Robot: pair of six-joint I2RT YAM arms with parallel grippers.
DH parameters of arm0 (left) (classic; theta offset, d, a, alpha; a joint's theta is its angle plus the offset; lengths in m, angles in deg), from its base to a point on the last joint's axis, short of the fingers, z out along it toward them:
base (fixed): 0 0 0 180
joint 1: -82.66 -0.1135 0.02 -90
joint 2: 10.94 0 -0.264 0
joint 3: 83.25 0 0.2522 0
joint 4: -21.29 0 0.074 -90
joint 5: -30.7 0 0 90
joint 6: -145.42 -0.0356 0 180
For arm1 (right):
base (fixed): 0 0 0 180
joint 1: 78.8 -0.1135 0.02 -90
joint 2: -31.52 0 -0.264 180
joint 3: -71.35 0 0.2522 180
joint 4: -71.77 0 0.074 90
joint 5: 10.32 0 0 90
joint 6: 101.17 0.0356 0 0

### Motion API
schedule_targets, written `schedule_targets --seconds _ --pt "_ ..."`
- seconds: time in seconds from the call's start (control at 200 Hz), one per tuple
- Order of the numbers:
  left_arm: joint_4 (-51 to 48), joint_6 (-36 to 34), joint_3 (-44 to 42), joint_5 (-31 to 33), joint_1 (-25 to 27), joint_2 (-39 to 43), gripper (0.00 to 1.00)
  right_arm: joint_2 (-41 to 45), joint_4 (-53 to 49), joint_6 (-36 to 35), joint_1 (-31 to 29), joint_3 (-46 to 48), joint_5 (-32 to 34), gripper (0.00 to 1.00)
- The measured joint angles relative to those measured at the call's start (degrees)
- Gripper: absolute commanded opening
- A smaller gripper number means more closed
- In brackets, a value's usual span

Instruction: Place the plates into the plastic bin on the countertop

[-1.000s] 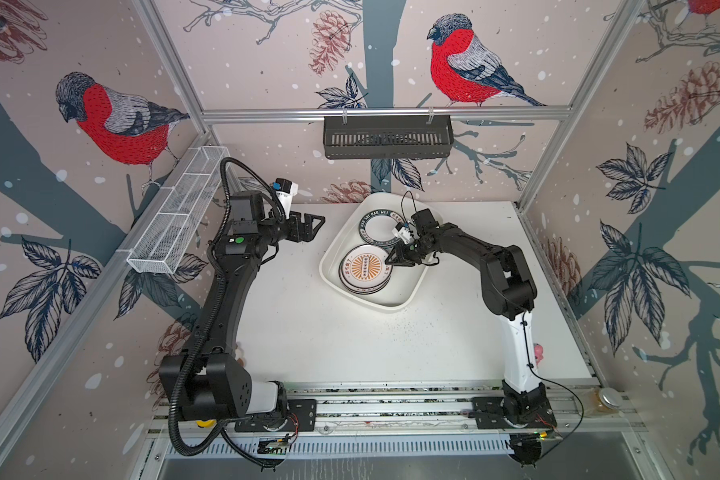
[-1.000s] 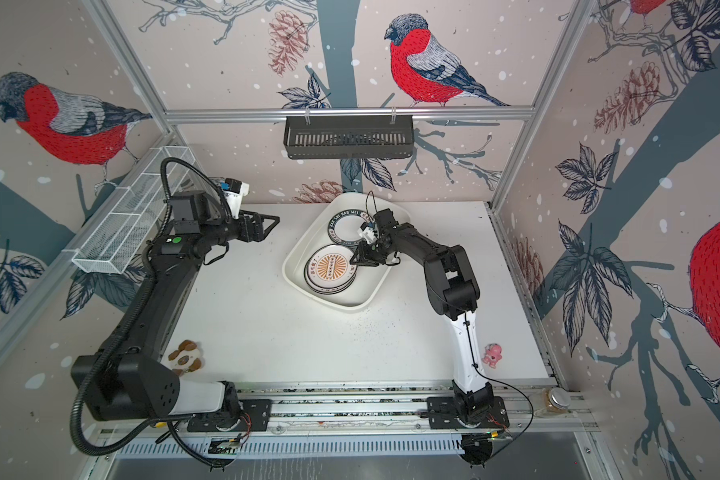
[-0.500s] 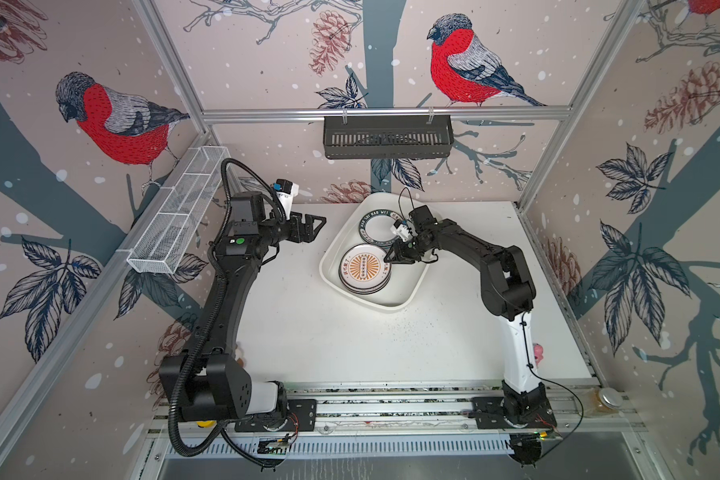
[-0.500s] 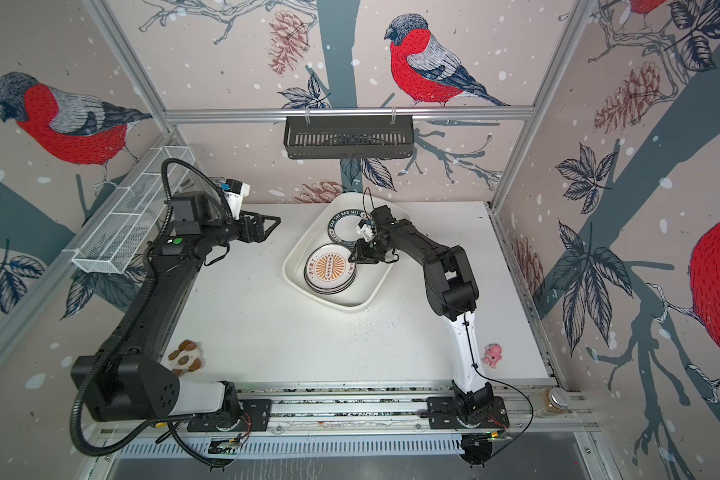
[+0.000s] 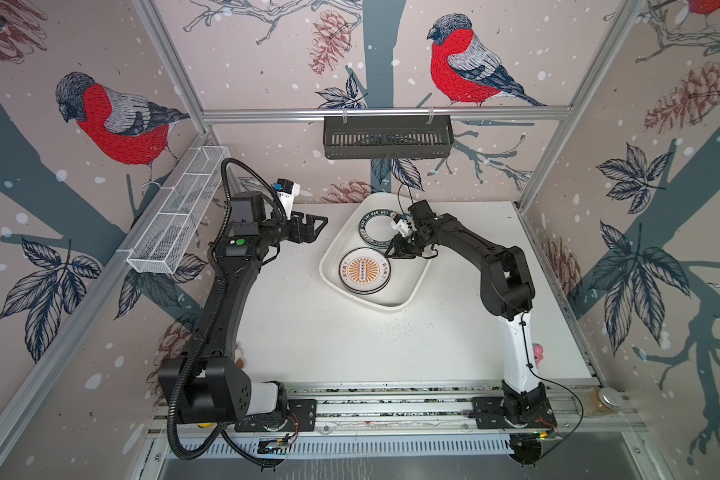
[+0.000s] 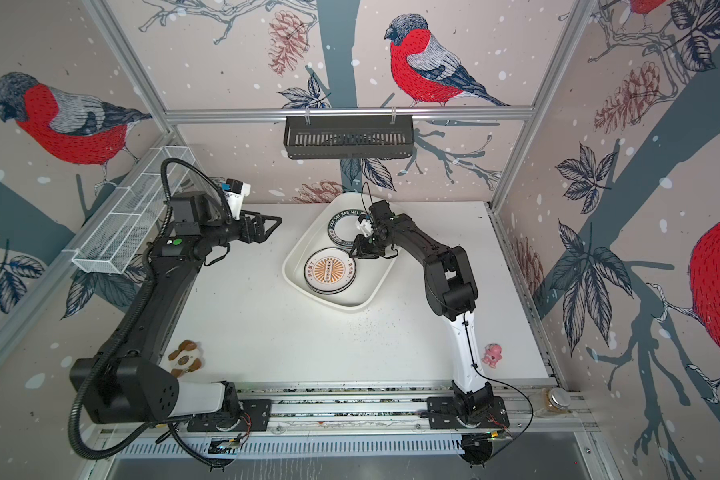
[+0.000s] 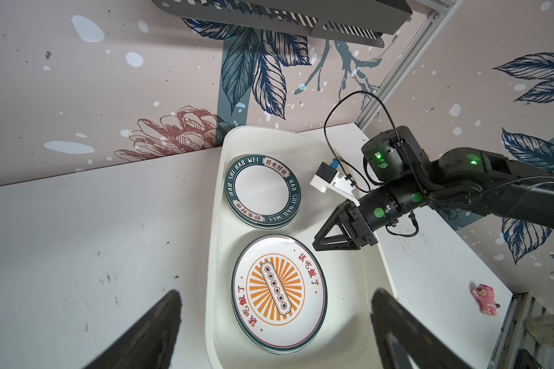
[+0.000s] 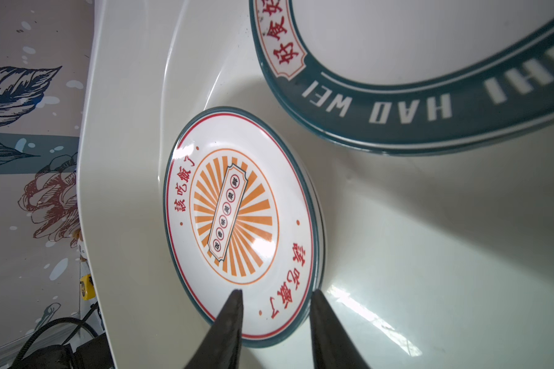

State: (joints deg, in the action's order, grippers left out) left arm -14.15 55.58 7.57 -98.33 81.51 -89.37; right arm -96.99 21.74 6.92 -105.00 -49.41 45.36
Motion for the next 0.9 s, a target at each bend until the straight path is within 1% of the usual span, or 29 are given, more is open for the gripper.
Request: schedule_targets --seconds 0.11,0.21,0.46,0.751,0.896 --pt "0.02 0.0 0.0 0.0 0.09 0.0 0.92 -1.03 0.61 0.22 0.0 -1.16 0.55 0.34" --pt "0.02 0.02 0.0 -0.09 0.26 -0.02 0.92 -3.63 0.72 0.42 -0.22 -3.78 2.78 0.3" --pt "0.02 0.07 -0.02 -0.17 0.59 -0.48 0.92 -9.29 0.2 1.25 -1.55 -9.4 8.02 0.29" --pt "0.09 0.48 -0.02 -0.2 0.61 -0.94 0.92 -9.84 0.46 1.68 -1.75 -10.38 11.67 0.26" --pt "0.09 0.5 -0.02 -0.2 0.61 -1.01 0.92 -8.74 2.45 2.75 -1.7 -8.35 12.26 0.26"
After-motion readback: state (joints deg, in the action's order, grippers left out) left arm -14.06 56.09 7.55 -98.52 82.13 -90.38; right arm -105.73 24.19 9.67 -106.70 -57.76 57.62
